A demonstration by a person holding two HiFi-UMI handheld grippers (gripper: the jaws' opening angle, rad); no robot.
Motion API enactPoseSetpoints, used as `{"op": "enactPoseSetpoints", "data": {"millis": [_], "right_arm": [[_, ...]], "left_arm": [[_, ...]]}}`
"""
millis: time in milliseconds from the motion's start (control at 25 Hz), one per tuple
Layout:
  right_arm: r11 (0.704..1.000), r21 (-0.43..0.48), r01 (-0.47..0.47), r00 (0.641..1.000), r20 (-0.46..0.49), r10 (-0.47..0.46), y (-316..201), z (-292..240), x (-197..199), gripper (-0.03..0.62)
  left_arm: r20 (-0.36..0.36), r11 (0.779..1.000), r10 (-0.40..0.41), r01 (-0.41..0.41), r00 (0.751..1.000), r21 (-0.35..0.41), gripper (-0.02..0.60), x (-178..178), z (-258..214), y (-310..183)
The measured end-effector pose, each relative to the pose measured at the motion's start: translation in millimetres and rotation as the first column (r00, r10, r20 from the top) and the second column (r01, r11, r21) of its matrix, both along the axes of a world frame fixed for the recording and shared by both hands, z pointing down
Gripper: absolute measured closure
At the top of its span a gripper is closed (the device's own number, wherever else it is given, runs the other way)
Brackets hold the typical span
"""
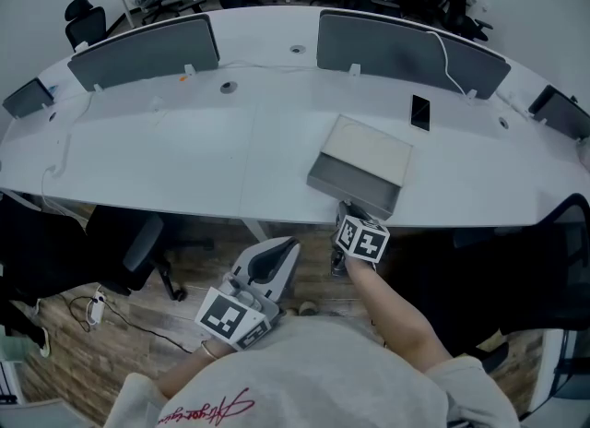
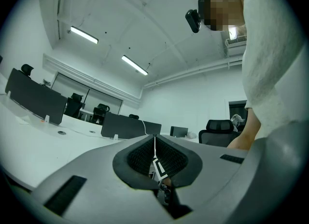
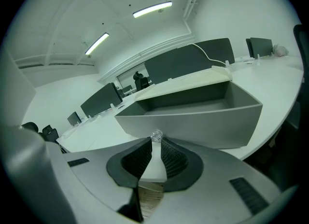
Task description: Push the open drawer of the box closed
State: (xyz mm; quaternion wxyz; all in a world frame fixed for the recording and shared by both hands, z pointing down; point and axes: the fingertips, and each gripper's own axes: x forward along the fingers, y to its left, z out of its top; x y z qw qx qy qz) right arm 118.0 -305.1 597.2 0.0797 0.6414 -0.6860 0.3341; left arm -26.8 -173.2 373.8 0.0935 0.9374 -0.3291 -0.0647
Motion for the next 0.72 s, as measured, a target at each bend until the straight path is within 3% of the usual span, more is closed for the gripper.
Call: {"op": "enactPoseSetpoints", "data": {"millis": [720], "right_arm": [[0.998,0.029,0.057,0.997,0.057,-0.058,-4.8,-0.4,0.7,0.526]], "left_arm": [[0.025,1.0,0.014,-0.014,1.0,0.013,0.563,36.1,15.8,12.6]]}}
